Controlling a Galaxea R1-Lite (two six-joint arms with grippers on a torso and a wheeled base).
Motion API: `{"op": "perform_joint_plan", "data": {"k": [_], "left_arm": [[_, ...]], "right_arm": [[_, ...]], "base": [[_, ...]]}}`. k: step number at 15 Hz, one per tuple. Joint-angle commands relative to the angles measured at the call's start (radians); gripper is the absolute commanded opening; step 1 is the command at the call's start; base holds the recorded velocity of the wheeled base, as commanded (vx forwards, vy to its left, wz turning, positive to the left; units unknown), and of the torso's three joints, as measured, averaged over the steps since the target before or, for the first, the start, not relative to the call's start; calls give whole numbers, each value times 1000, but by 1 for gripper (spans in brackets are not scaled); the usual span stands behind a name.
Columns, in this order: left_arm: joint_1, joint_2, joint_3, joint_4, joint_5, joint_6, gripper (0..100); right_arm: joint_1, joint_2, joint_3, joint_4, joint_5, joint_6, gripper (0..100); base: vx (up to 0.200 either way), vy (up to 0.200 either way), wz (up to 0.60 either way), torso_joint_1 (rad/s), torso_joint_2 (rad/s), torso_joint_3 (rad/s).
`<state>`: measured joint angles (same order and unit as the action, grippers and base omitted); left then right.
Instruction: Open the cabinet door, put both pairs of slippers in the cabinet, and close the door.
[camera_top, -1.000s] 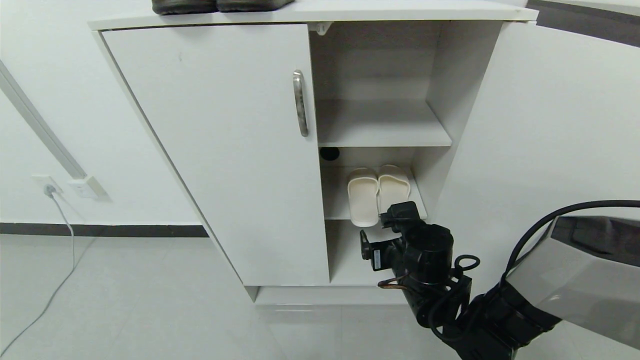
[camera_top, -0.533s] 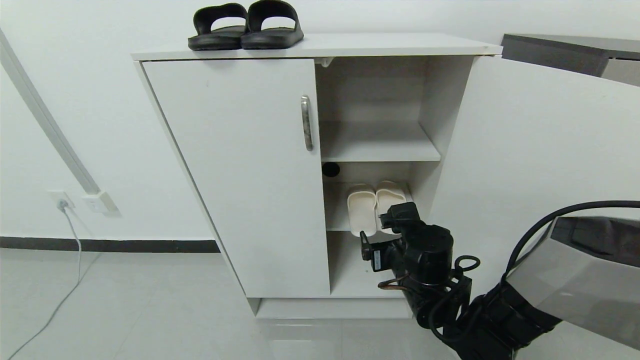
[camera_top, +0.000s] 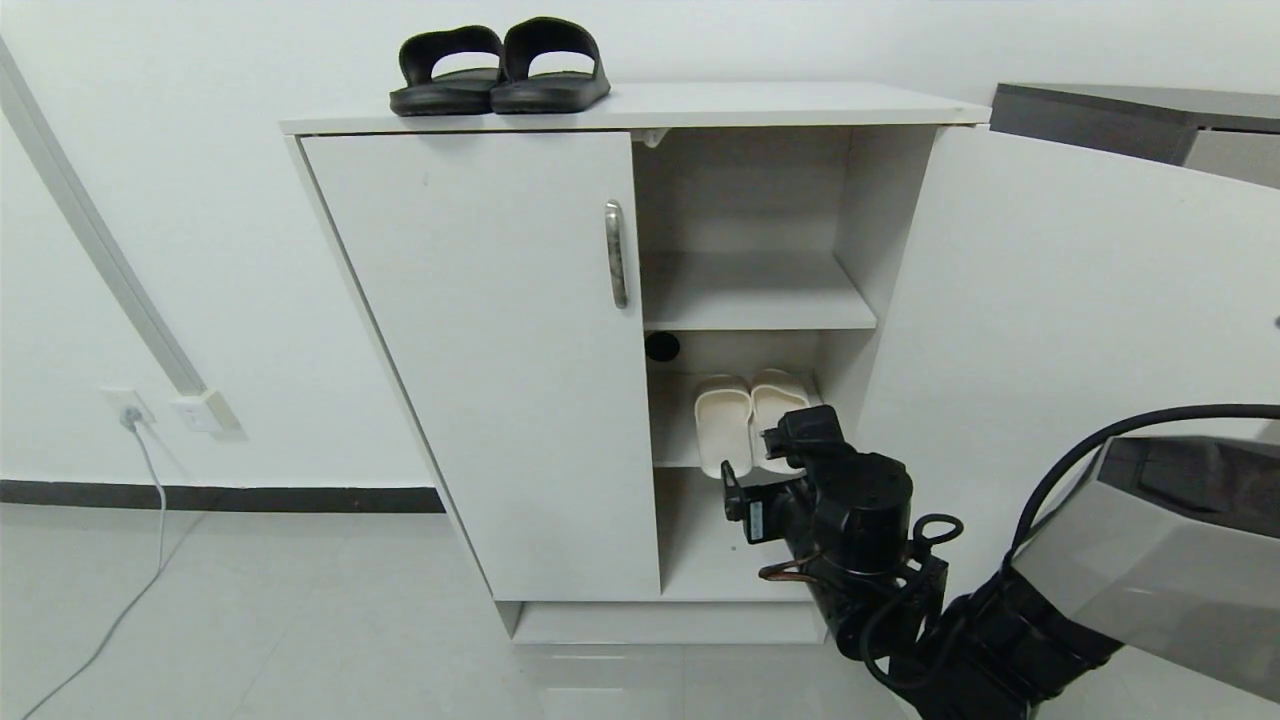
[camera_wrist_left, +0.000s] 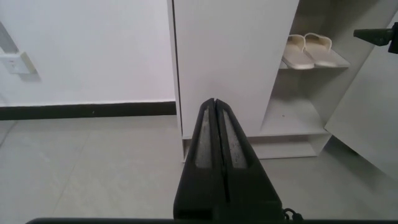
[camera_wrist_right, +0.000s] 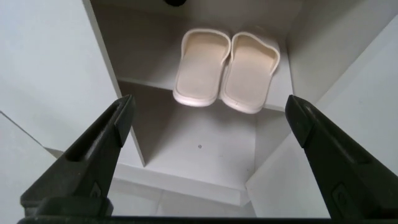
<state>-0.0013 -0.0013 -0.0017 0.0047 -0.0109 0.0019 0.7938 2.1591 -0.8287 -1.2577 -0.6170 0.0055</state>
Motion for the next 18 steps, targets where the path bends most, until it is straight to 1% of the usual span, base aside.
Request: {"op": "perform_joint_plan", "data": {"k": [1, 3, 14, 18], "left_arm": [[0, 1, 0, 0, 0, 0, 0], [0, 1, 0, 0, 2, 0, 0], [0, 1, 0, 0, 0, -2, 0], [0, 1, 0, 0, 0, 0, 0]], "right_arm": [[1, 10, 0, -2, 0, -1, 100], [1, 10, -1, -2, 0, -6, 100], [1, 10, 19, -17, 6, -15, 100], [-2, 10, 30, -54, 10, -39, 100]], "base": [[0, 0, 0, 0, 0, 0], [0, 0, 0, 0, 0, 0], [0, 200, 0, 4, 0, 3], [0, 200, 0, 0, 4, 1]]}}
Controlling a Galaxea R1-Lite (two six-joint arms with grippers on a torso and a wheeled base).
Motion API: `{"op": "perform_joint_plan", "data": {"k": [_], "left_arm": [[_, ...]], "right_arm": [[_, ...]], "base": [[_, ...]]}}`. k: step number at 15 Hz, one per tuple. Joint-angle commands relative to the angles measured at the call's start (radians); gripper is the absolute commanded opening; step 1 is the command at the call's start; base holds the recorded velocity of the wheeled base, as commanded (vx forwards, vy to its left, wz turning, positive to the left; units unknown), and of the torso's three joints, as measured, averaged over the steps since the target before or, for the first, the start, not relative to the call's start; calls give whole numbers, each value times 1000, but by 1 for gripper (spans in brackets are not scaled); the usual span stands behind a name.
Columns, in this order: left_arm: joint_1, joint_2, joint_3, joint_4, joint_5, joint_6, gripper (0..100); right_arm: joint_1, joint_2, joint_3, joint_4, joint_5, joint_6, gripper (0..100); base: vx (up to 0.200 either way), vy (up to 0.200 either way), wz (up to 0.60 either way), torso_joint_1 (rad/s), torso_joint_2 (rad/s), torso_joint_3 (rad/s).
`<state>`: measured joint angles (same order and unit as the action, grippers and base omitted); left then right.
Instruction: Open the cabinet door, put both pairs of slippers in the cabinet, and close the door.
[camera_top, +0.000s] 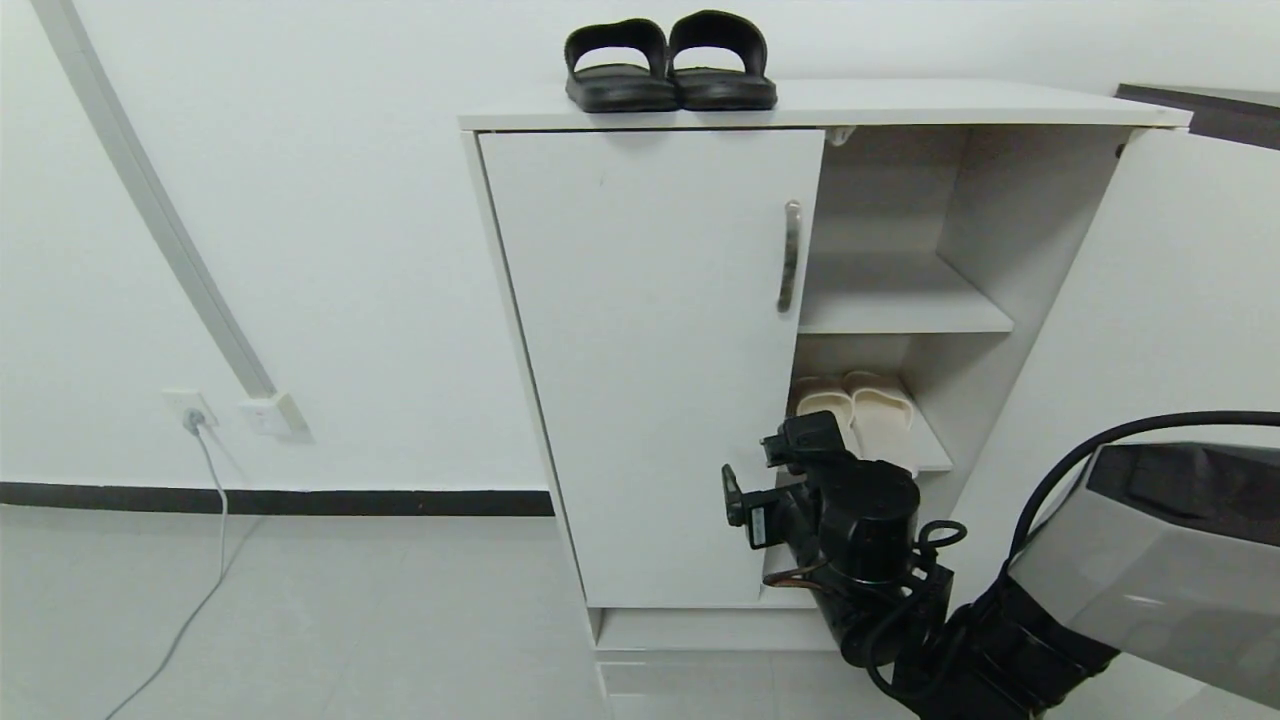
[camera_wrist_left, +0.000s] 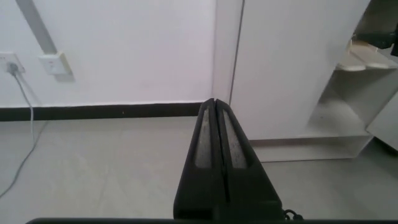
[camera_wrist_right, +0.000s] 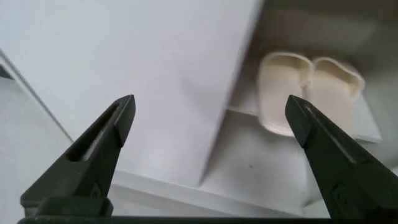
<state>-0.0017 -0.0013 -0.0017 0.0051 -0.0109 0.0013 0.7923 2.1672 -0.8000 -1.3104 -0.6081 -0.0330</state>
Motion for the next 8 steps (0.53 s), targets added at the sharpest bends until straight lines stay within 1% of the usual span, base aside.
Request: {"op": "perform_joint_plan", "data": {"k": [1, 4, 8], "left_arm": [[0, 1, 0, -1, 0, 0, 0], [0, 1, 0, -1, 0, 0, 0], [0, 1, 0, -1, 0, -1, 0]], "right_arm": [[-1, 0, 4, -6, 1, -1, 100], [-4, 0, 7, -10, 2, -1, 100], [-4, 0, 7, -15, 2, -7, 100]], "base": [[0, 200, 0, 2, 12, 7], [0, 200, 0, 1, -2, 5], [0, 0, 0, 0, 0, 0]]}}
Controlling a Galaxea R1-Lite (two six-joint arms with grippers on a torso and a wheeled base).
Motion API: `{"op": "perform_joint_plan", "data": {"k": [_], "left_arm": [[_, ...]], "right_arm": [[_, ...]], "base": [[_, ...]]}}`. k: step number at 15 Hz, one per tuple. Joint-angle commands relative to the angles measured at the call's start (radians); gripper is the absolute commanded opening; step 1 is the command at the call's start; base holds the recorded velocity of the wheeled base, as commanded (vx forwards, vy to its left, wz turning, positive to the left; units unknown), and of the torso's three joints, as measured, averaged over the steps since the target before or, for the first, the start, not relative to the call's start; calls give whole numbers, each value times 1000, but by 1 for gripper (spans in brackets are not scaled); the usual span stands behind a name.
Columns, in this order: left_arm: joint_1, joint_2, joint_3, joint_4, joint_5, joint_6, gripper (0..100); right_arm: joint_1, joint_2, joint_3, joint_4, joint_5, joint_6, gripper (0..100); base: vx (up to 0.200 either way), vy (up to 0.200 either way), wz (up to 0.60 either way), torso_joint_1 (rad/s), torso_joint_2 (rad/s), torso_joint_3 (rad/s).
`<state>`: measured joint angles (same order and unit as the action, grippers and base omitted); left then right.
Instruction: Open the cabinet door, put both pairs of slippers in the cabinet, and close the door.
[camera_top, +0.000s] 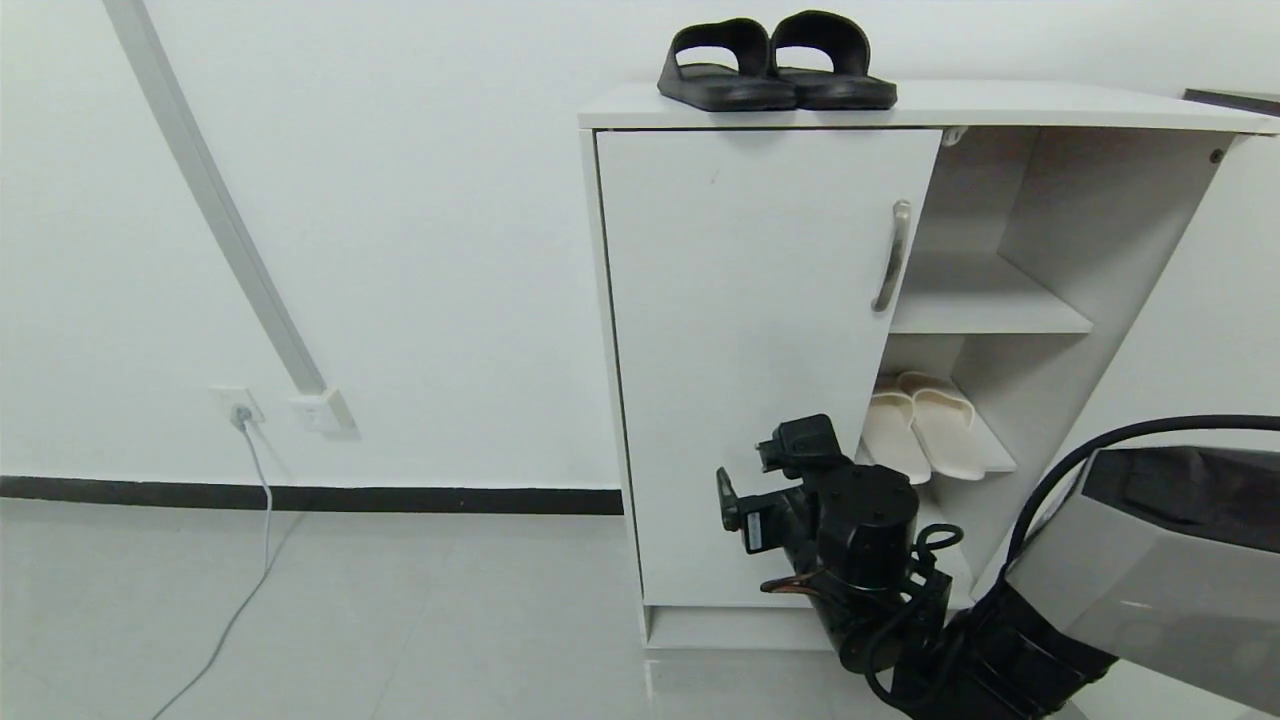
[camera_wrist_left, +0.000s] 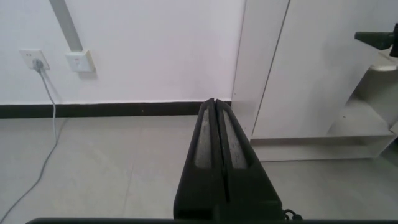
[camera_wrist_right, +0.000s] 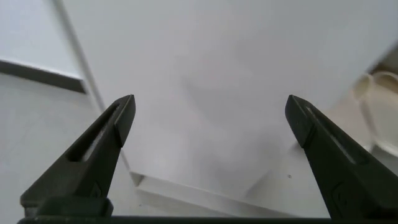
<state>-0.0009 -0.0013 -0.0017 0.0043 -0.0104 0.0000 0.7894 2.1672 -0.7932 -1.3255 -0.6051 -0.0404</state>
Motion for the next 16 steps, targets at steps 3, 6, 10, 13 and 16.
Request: {"op": "perform_joint_plan", "data": {"k": [3, 6, 10, 13, 16], "left_arm": [[-1, 1, 0, 0, 0, 0, 0], [-1, 1, 0, 0, 0, 0, 0], [-1, 1, 0, 0, 0, 0, 0], [-1, 1, 0, 0, 0, 0, 0], [-1, 1, 0, 0, 0, 0, 0]], "right_arm": [[-10, 2, 2, -23, 22, -4, 100], [-29, 0, 31, -50, 50, -38, 100], [-32, 0, 37, -63, 57, -44, 100], [-32, 0, 35, -63, 59, -47, 100], [-32, 0, 32, -63, 59, -47, 100]], "base": [[0, 0, 0, 0, 0, 0], [0, 0, 0, 0, 0, 0], [0, 0, 0, 0, 0, 0], [0, 0, 0, 0, 0, 0], [0, 0, 0, 0, 0, 0]]}}
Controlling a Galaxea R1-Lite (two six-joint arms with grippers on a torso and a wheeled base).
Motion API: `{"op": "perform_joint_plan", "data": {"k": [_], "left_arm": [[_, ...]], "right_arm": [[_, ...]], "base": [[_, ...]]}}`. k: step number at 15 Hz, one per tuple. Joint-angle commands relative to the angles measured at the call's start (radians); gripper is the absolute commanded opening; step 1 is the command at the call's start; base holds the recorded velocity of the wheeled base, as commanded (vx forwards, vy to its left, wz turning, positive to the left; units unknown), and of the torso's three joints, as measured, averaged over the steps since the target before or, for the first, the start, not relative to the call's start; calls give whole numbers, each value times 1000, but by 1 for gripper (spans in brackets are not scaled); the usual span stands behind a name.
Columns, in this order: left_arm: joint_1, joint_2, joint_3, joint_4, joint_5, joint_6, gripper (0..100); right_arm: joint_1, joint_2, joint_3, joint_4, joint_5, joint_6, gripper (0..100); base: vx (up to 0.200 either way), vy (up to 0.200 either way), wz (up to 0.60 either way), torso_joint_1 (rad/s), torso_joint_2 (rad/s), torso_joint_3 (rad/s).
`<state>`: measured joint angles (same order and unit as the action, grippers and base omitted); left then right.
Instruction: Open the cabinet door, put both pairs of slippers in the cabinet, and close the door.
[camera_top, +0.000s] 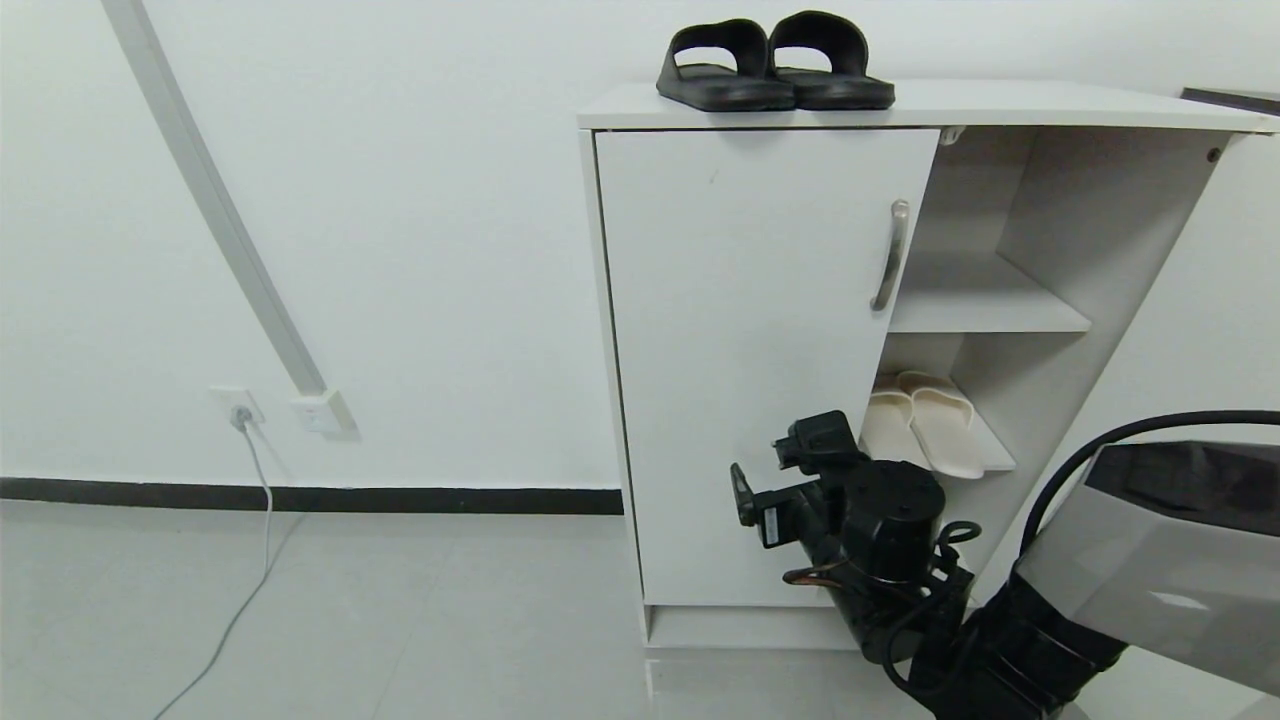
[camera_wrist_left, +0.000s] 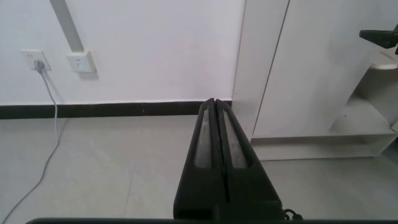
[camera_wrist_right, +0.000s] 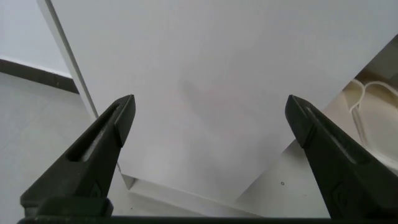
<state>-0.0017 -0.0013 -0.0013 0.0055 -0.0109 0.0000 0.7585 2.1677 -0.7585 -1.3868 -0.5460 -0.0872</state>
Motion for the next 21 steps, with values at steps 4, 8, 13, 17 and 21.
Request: {"op": "perform_joint_plan", "data": {"k": [4, 8, 13, 17, 21], "left_arm": [[0, 1, 0, -1, 0, 0, 0], [0, 1, 0, -1, 0, 0, 0], [0, 1, 0, -1, 0, -2, 0], [0, 1, 0, -1, 0, 0, 0], [0, 1, 0, -1, 0, 0, 0]], "right_arm": [[1, 0, -4, -1, 0, 0, 100], [1, -2, -2, -1, -2, 0, 100], [1, -6, 1, -20, -2, -3, 100], [2, -5, 10, -57, -2, -29, 100], [4, -5, 10, -57, -2, -29, 100]], "base": [[0, 0, 0, 13, -187, -299], [0, 0, 0, 58, -532, -360], [0, 0, 0, 126, -468, -336], [0, 0, 0, 154, -477, -320], [0, 0, 0, 183, -500, -309]]}}
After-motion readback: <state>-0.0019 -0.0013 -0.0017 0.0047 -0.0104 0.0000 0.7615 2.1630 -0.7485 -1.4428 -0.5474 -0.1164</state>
